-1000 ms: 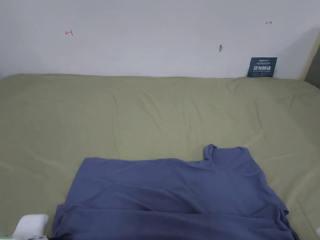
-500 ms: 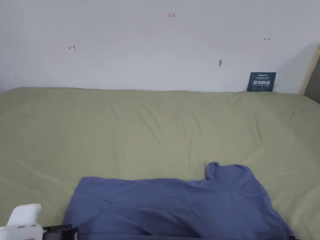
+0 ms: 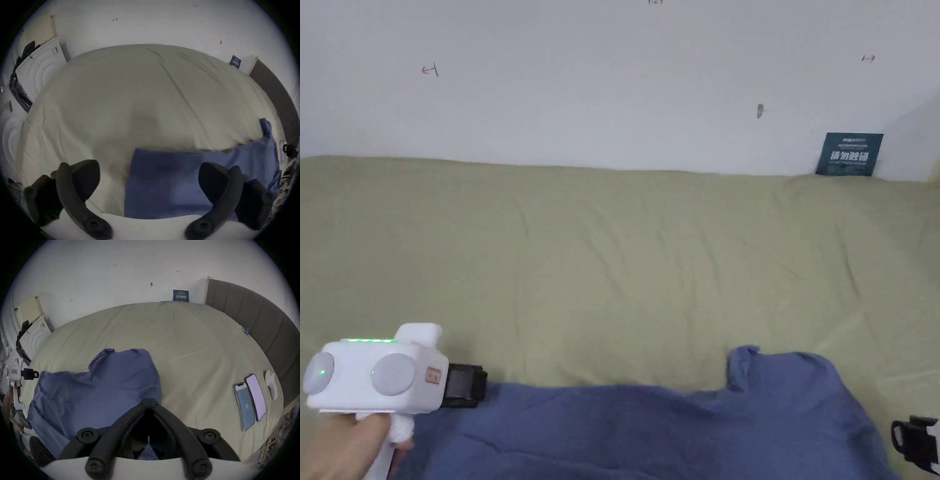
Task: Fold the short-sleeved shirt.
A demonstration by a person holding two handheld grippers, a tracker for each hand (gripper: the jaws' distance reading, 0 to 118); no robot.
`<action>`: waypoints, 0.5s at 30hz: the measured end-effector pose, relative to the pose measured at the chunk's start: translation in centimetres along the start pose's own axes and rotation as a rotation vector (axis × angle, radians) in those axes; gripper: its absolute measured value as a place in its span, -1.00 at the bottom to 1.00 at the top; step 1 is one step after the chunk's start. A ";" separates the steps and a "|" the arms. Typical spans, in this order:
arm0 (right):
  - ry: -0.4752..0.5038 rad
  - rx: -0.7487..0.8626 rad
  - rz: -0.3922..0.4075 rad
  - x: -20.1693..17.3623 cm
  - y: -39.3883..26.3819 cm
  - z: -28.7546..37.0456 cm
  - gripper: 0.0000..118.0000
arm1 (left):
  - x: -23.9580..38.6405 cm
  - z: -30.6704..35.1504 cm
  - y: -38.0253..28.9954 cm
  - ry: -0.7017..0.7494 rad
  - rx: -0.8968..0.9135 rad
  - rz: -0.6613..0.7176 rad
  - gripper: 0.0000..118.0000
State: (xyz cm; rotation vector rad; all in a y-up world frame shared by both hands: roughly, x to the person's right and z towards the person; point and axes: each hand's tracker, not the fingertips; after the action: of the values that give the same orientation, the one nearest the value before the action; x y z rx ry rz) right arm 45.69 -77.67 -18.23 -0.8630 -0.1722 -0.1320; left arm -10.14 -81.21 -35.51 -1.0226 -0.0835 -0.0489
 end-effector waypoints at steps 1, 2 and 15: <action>-0.006 -0.007 0.005 0.2 0.0 -0.5 -1.00 | 0.0 -0.5 0.5 0.048 -0.002 -0.019 1.00; -0.004 -0.020 0.010 0.1 0.3 -1.2 -1.00 | 0.2 -1.1 0.4 0.045 -0.008 -0.018 1.00; -0.015 -0.091 0.042 -0.7 2.3 -9.1 0.78 | 0.8 -0.1 0.5 -0.002 -0.003 -0.123 -0.92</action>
State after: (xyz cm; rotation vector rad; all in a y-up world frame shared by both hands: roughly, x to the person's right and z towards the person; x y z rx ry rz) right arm 46.29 -83.10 -25.90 -0.9579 -0.1631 -0.0945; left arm -9.27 -81.04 -35.91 -1.0194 -0.1484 -0.1599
